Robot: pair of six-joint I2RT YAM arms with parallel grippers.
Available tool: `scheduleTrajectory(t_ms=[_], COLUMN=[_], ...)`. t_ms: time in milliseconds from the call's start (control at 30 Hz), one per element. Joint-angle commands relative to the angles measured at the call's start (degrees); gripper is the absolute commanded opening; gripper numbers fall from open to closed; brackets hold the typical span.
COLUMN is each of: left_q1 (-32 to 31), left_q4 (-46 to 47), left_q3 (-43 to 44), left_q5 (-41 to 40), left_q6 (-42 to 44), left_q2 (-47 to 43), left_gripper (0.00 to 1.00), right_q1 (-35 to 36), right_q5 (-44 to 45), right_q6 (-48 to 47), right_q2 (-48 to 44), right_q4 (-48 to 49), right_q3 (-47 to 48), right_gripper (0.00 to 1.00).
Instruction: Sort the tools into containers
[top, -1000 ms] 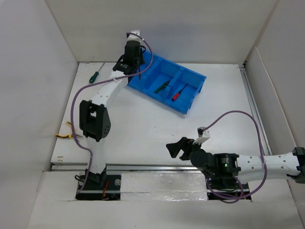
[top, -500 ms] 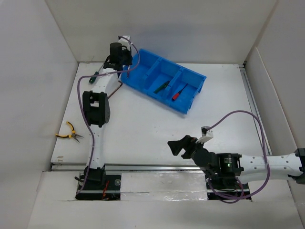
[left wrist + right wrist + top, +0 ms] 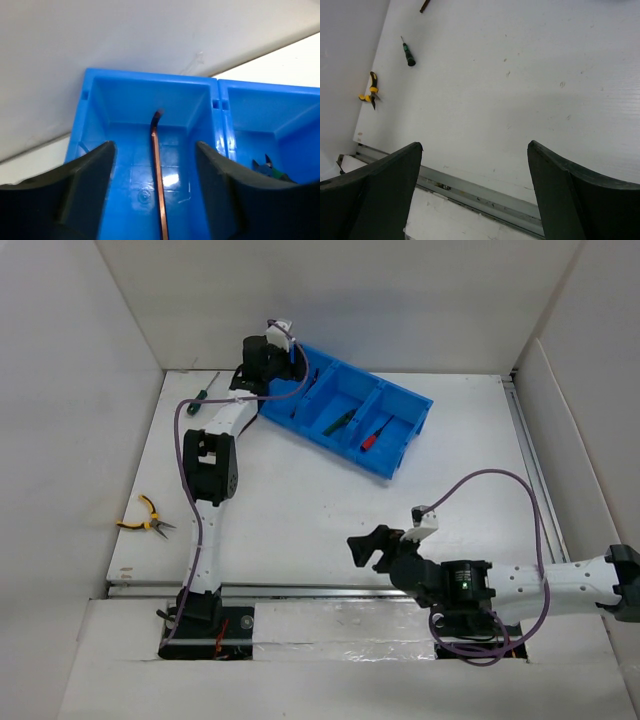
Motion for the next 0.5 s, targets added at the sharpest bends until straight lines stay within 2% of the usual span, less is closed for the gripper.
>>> scheduleTrajectory(t_ms=[0, 133, 267, 333, 467], left_q1=[0.5, 0.5, 1.02, 1.03, 1.03], left_q4=[5.45, 3.61, 1.67, 1.05, 3.41], left_q3=[-0.06, -0.32, -3.21, -6.54, -15.94], left_q5=[1.76, 2.11, -0.52, -3.41, -15.97], left_q6=[-0.64, -0.2, 1.03, 3.22, 7.08], left_q2=[-0.25, -1.91, -10.16, -15.33, -23.08], left_gripper=[0.67, 0.7, 0.7, 0.71, 0.7], right_q1=[0.52, 0.52, 0.52, 0.52, 0.52], right_q5=[4.34, 3.46, 1.89, 1.01, -1.89], right_q6=[1.31, 0.52, -0.27, -1.14, -3.25], right_q2=[-1.7, -3.54, -4.69, -5.39, -6.53], right_q4=[0.22, 1.53, 2.23, 2.76, 5.04], right_q3=[2.53, 1.39, 0.95, 0.86, -0.1], right_gripper=[0.91, 0.91, 0.9, 0.9, 0.9])
